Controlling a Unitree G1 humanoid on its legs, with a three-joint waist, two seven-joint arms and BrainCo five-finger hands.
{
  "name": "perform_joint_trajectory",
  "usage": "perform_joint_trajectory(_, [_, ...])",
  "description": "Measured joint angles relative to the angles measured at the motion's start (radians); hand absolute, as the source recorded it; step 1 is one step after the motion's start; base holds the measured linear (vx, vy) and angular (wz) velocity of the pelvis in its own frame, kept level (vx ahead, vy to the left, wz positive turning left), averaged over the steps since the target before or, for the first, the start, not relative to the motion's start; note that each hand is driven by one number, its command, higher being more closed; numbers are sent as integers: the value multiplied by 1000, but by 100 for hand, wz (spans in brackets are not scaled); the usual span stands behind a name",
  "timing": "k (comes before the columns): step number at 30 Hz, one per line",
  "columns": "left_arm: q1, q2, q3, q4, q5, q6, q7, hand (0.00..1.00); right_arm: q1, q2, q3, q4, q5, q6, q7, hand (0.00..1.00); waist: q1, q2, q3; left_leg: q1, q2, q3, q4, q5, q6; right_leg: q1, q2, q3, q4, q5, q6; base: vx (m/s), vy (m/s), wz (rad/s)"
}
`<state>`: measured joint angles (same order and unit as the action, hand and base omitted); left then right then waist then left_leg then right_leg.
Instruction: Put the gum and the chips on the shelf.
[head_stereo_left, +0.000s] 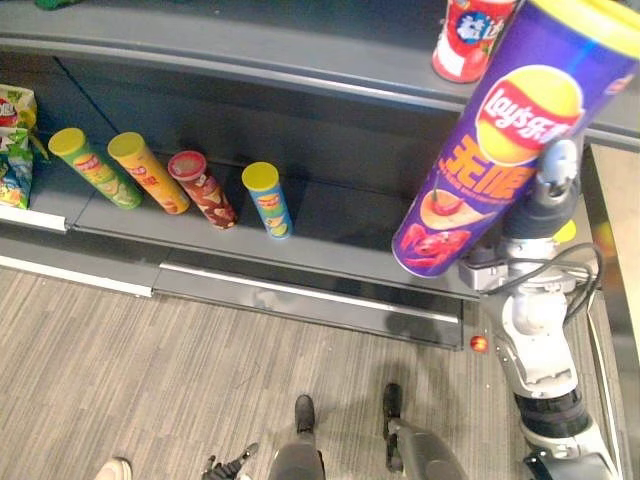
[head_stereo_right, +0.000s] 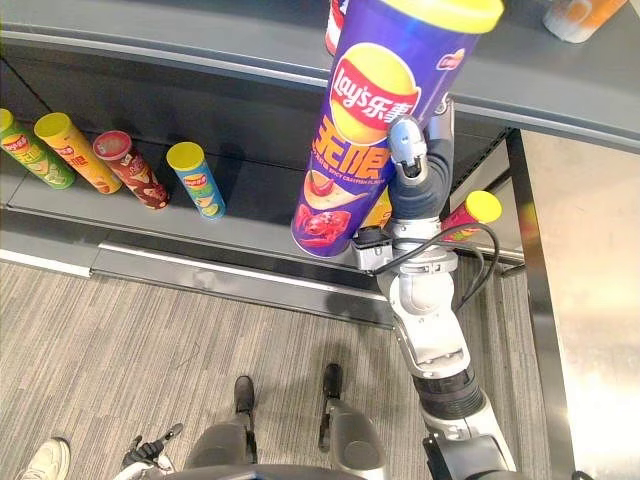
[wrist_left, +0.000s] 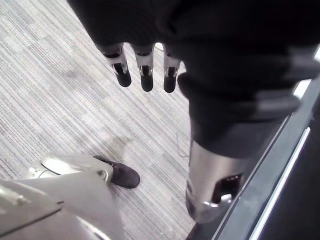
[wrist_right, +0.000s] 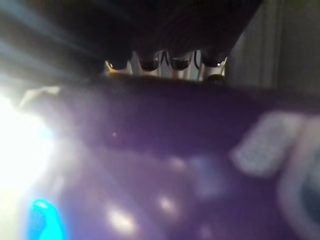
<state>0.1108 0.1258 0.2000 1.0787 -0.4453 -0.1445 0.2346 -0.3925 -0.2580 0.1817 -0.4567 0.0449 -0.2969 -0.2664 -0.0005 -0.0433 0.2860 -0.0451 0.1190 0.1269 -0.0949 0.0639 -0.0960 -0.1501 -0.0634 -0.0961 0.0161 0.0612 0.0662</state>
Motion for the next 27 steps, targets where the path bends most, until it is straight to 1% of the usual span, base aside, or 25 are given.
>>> perform_joint_trajectory(2, [0,0,-6,19,0,0,2,0,-1,-1,43,0,-4,-1,16,100,1,0,0,0,0,0,0,0,0,0,0,0,-1,0,0,0,0,0])
perform_joint_trajectory(4, [0,0,-7,29,0,0,5,0,-1,-2,73,0,-9,-1,16,100,3,0,0,-1,0,-1,0,0,0,0,0,-1,-2,0,0,0,0,0])
perform_joint_trajectory(8, [1,0,-12,36,0,0,21,0,-19,-2,106,1,-42,-6,13,100,6,0,0,-4,-1,-3,0,0,0,0,0,-1,-6,1,1,0,0,0])
perform_joint_trajectory(11, [1,0,-26,34,0,0,24,0,-29,-1,133,1,-46,-14,14,100,6,0,0,-5,-1,-3,0,0,0,0,0,-1,-9,2,2,0,0,0])
perform_joint_trajectory(16, [0,-1,-46,34,0,0,25,0,-37,-2,206,1,-59,-12,37,100,5,1,0,-6,-1,-3,0,0,0,0,0,-1,-16,7,-2,10,-2,-1])
perform_joint_trajectory(21, [-1,-1,-58,35,-1,0,24,0,-45,0,277,35,-137,-12,58,100,7,4,2,-13,-2,-5,0,0,0,-4,0,-3,-15,7,-2,0,0,1])
perform_joint_trajectory(24, [-13,0,-67,36,-3,1,24,0,-60,-3,304,76,-189,-11,56,100,9,15,9,-27,-3,-11,0,0,0,-15,-1,-4,-14,7,-2,-8,-1,6])
perform_joint_trajectory(27, [-29,-2,-78,38,-3,2,24,0,-70,-9,318,107,-232,-11,56,100,18,33,19,-37,-4,-25,1,4,1,-23,-1,-11,-13,7,-2,11,-6,8])
